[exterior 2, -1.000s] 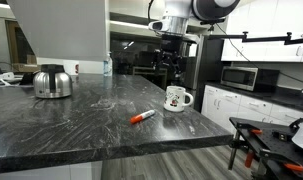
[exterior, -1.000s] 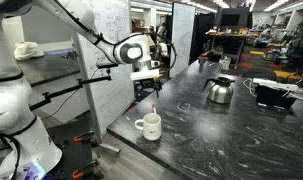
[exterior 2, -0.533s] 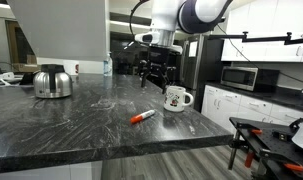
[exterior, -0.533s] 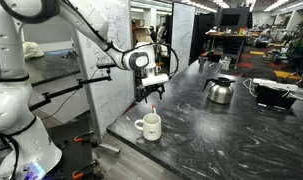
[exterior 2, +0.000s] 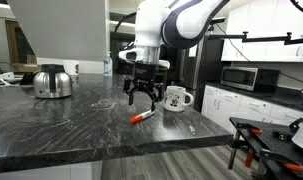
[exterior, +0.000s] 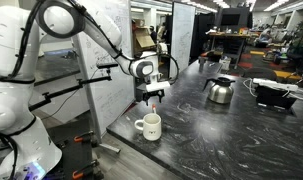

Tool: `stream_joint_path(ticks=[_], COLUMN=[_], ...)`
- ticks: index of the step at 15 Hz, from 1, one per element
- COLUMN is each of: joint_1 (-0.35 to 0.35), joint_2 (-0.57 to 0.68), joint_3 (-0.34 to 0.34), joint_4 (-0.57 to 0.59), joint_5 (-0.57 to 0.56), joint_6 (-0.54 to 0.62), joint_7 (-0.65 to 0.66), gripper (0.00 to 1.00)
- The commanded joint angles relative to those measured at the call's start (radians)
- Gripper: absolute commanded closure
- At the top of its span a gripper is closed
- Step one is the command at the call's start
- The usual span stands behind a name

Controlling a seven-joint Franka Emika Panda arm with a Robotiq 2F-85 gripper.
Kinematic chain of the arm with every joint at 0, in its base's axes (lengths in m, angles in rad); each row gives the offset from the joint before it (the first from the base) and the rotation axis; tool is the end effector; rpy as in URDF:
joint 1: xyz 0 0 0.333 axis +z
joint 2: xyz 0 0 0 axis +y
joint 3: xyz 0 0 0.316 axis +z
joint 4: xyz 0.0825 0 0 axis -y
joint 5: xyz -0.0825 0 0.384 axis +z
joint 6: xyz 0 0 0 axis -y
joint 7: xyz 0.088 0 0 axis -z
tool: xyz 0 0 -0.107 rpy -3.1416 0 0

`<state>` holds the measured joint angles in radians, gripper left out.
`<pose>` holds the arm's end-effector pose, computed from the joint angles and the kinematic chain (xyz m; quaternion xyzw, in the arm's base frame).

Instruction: Put the marker into the mug.

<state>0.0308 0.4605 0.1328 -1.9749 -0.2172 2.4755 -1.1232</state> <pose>0.6109 0.0985 0.2397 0.7511 0.6585 0.0028 0.0462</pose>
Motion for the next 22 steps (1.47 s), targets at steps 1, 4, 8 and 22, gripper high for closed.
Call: stream_joint_path(ticks=[1, 4, 8, 22], joint_1=[-0.028, -0.028, -0.02, -0.003], joint_2=[0.08, 0.126, 0.162, 0.193], joint_3=[0.045, 0.053, 0.05, 0.043], joint_4=[0.098, 0.154, 0.206, 0.266], joint_5=[0.033, 0.021, 0.005, -0.005], joint_6=[-0.045, -0.066, -0.089, -0.153], joint_7=[-0.035, -0.03, -0.023, 0.007], gripper=[0.0, 0.0, 0.32, 0.96])
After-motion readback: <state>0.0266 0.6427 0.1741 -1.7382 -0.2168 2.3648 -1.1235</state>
